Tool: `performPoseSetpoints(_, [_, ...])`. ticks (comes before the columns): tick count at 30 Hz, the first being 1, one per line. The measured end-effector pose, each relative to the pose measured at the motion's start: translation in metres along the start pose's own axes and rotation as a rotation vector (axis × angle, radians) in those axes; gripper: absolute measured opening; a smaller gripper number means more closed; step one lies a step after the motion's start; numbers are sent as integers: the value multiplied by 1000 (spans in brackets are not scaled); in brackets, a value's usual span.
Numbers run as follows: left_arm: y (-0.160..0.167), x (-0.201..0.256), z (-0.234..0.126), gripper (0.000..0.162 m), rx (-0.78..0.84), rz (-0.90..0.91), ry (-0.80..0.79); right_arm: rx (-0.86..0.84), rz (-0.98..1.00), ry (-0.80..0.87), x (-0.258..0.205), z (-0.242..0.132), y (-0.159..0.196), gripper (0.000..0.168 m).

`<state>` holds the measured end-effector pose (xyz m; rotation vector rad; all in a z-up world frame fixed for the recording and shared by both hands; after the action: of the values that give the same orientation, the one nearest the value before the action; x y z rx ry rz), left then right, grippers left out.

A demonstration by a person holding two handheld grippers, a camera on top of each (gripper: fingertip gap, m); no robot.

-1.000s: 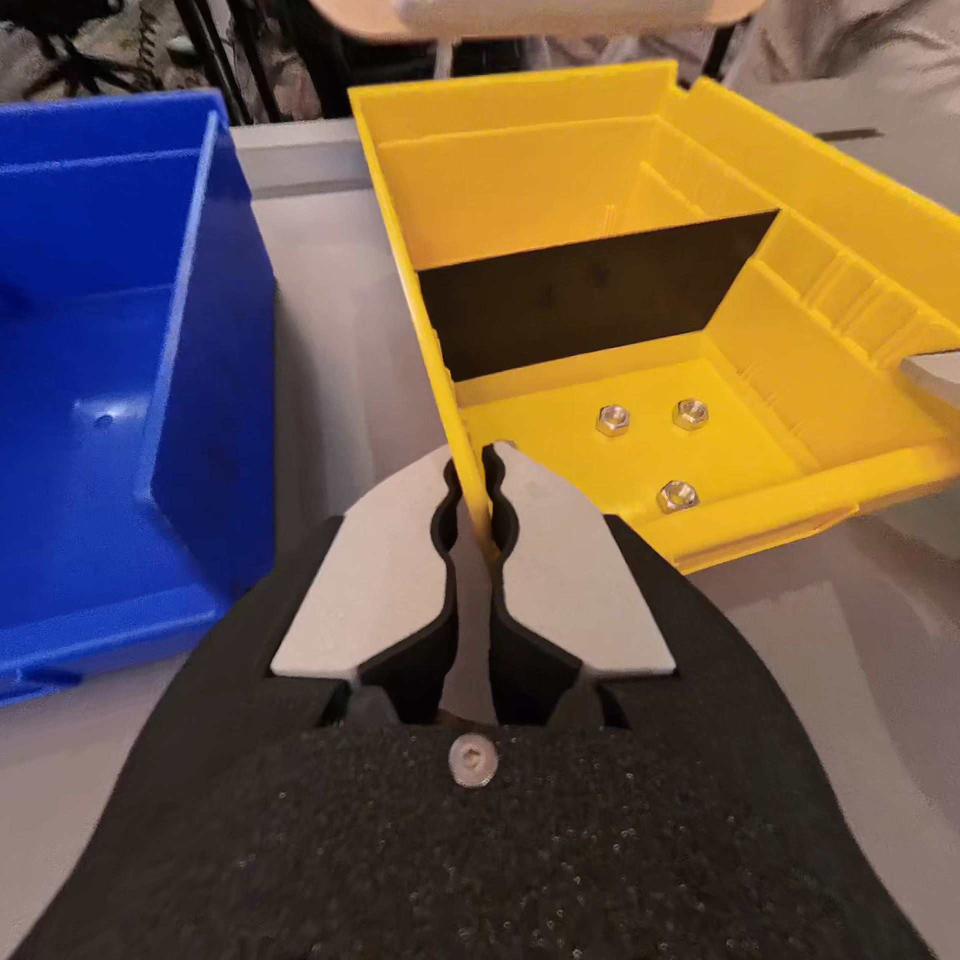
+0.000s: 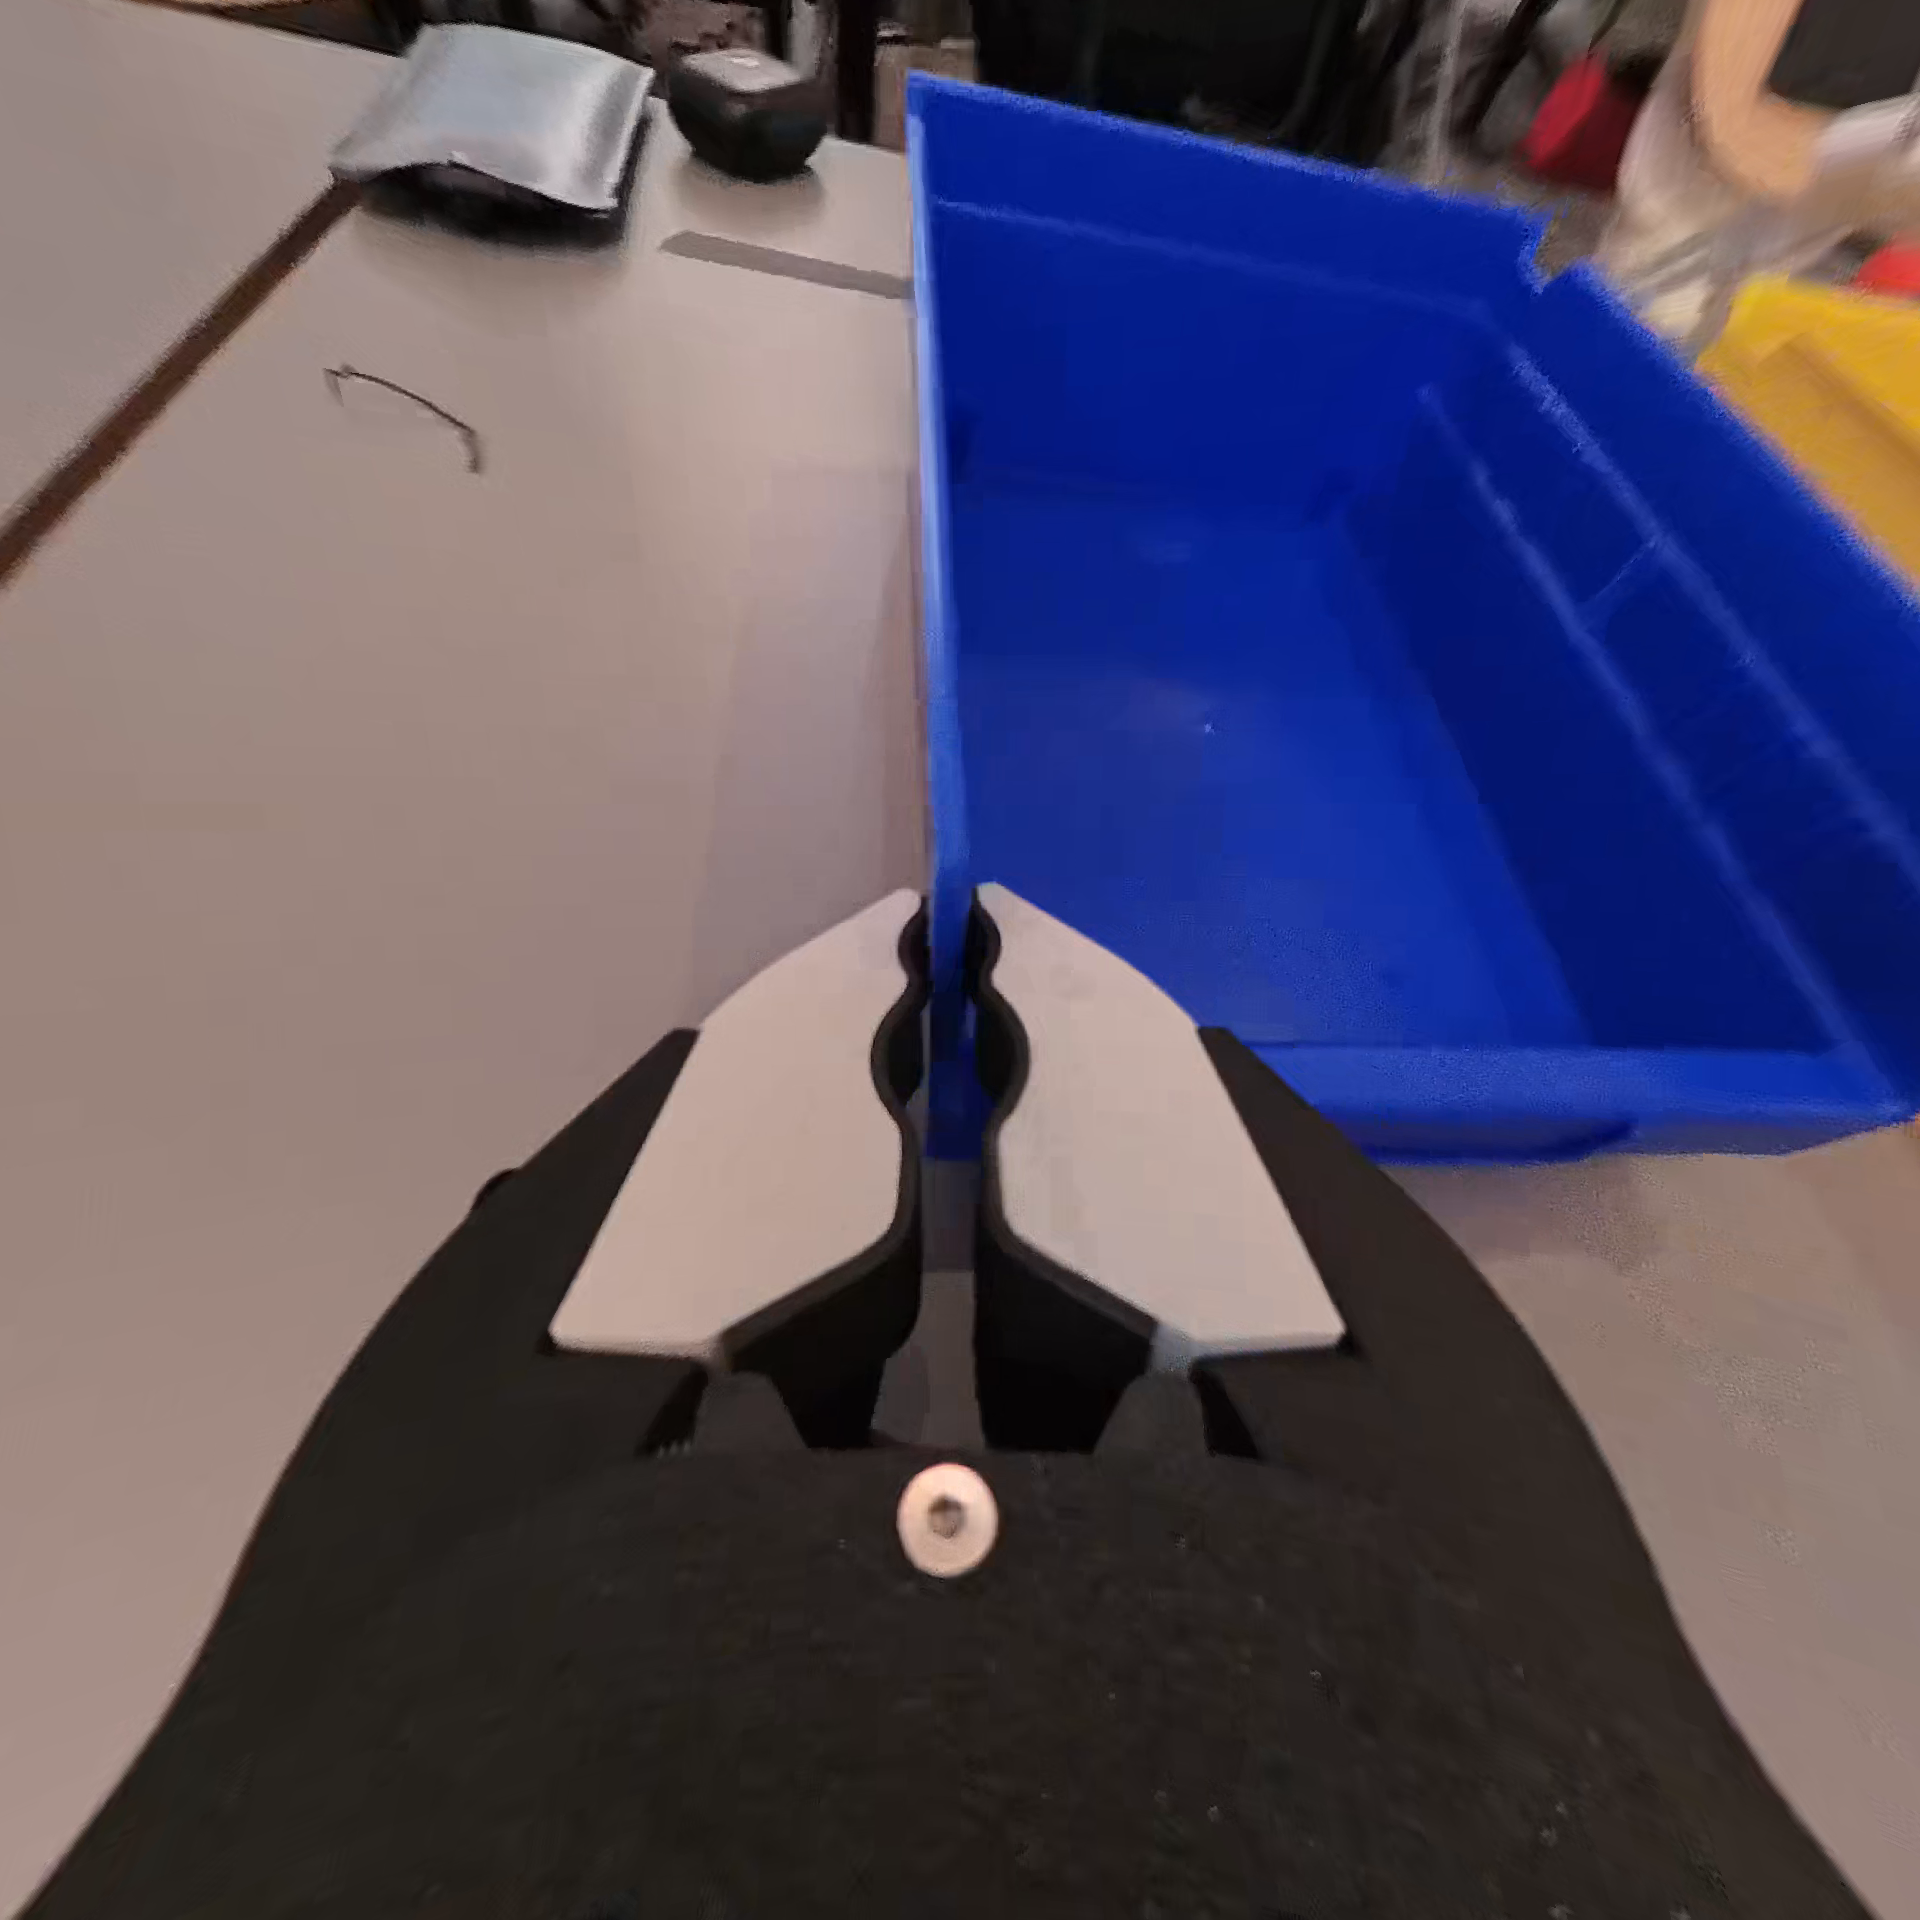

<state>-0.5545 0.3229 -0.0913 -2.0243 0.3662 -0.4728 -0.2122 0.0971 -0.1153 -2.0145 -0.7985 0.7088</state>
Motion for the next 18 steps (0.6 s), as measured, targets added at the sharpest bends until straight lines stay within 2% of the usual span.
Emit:
performPoseSetpoints(1, [1,3,-4,3,-12,25,-37,38,-8,22,-2,9,-9,28])
performPoseSetpoints(4, [10,13,-18,3,-23,-8,-38,118,13,106,-3,33,-44,23])
performPoseSetpoints(6, [16,20,-31,4,-33,-11,-42,167,22,194,-4,50,-68,8])
performPoseSetpoints(9, [23,31,-44,4,-61,-40,-34,177,-58,389,-3,70,-89,10])
performPoseSetpoints(13, [32,37,-59,3,-50,-30,-87,214,-81,694,-5,82,-90,23])
performPoseSetpoints(15, [36,39,-67,3,-51,-19,-101,221,-95,748,-11,93,-89,30])
performPoseSetpoints(18, [40,44,-73,3,-49,-10,-100,172,-35,805,-12,110,-90,24])
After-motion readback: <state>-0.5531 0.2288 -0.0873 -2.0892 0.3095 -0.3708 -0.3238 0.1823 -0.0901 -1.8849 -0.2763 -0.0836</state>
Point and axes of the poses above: each gripper's, where its closed fingertips meet, z out along the fingers, y out of its underside, x = y × z across the jaws, the point moved 9 cm from there along -z, back along the fingers, and after that the axes turned 7 degrees about y, right-handed, at the moved point
